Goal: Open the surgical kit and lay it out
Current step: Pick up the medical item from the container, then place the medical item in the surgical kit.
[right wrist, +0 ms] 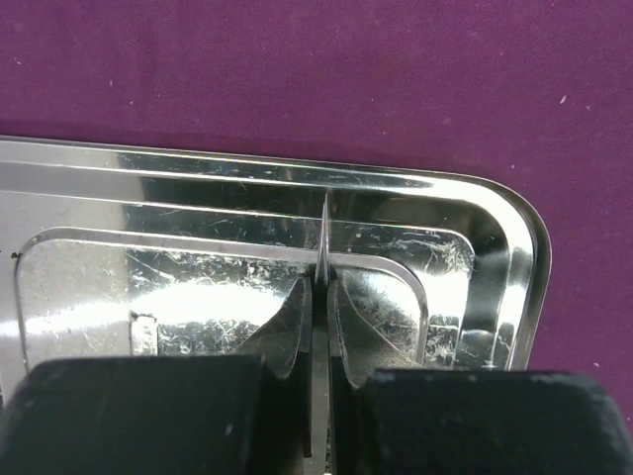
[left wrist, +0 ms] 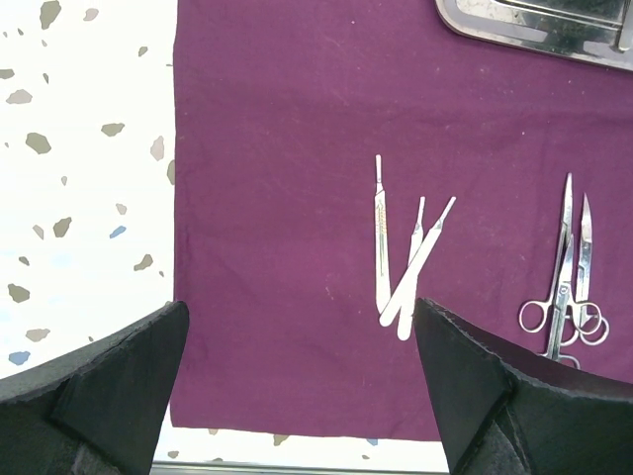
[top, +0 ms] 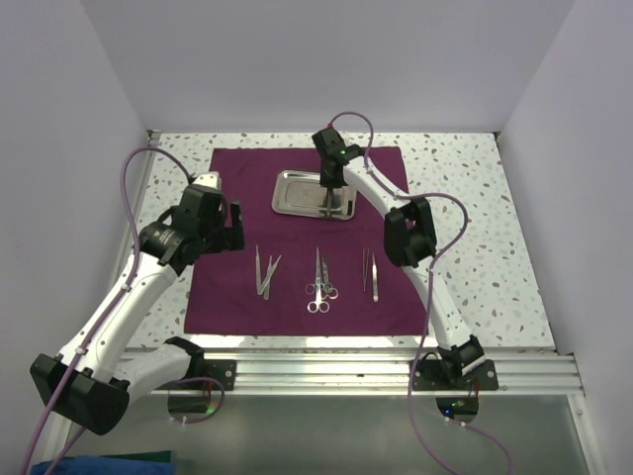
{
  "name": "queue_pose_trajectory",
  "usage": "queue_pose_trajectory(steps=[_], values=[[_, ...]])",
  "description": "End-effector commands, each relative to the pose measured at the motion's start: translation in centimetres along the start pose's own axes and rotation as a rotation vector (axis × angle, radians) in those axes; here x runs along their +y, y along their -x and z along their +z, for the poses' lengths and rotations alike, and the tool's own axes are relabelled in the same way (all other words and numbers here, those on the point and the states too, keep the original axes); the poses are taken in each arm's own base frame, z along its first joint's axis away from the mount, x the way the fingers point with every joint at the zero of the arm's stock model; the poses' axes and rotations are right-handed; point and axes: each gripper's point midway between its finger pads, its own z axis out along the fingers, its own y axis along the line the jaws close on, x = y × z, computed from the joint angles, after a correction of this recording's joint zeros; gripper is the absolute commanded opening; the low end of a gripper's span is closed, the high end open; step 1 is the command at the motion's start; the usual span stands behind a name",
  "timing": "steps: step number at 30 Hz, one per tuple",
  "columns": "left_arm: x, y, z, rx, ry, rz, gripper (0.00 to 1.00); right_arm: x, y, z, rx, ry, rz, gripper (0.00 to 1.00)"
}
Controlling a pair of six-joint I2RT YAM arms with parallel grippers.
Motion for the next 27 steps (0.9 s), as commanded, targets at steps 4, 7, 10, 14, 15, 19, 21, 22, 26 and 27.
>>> queue_pose_trajectory(steps=[4, 7, 10, 14, 15, 19, 21, 22, 26, 27], values=[[0.4, -0.3, 0.1, 0.003, 0.009, 0.022, 1.00, 3.1, 2.9, -0.8, -0.100, 0.120, 0.031, 0.00], [0.2, -0.3, 0.2, 0.010, -0.001, 0.021, 0.99, 4.7, 7.8, -4.5, -0.242, 0.206, 0.052, 0.00], [0.2, 0.2, 0.2, 0.000, 0.004, 0.020, 1.00, 4.9, 11.5, -8.0, -0.349, 0.249, 0.059, 0.00], [0.2, 1.3, 0.1, -0.020, 0.020, 0.026, 1.00, 3.3, 15.2, -16.0, -0.448, 0.269, 0.070, 0.00], [0.3, 1.5, 0.0, -0.025, 0.023, 0.025, 0.99, 2.8, 15.6, -17.8, -0.469, 0.272, 0.070, 0.00], [0.3, 1.9, 0.4, -0.038, 0.041, 0.002, 1.00, -1.9, 8.9, -19.4, -0.376, 0.196, 0.023, 0.00], [0.3, 1.9, 0.7, -0.041, 0.047, -0.024, 0.99, -5.0, 4.5, -20.6, -0.324, 0.154, 0.011, 0.00], [0.1, 1.8, 1.0, -0.044, 0.042, -0.031, 1.00, -6.0, 3.0, -21.0, -0.305, 0.145, 0.009, 0.00], [-0.8, 1.9, 2.0, -0.046, 0.018, -0.064, 1.00, -9.1, -5.3, -20.9, -0.167, 0.139, 0.016, 0.00], [-1.1, 2.0, 2.5, -0.039, 0.016, -0.066, 1.00, -9.8, -7.6, -21.0, -0.139, 0.143, 0.023, 0.00]])
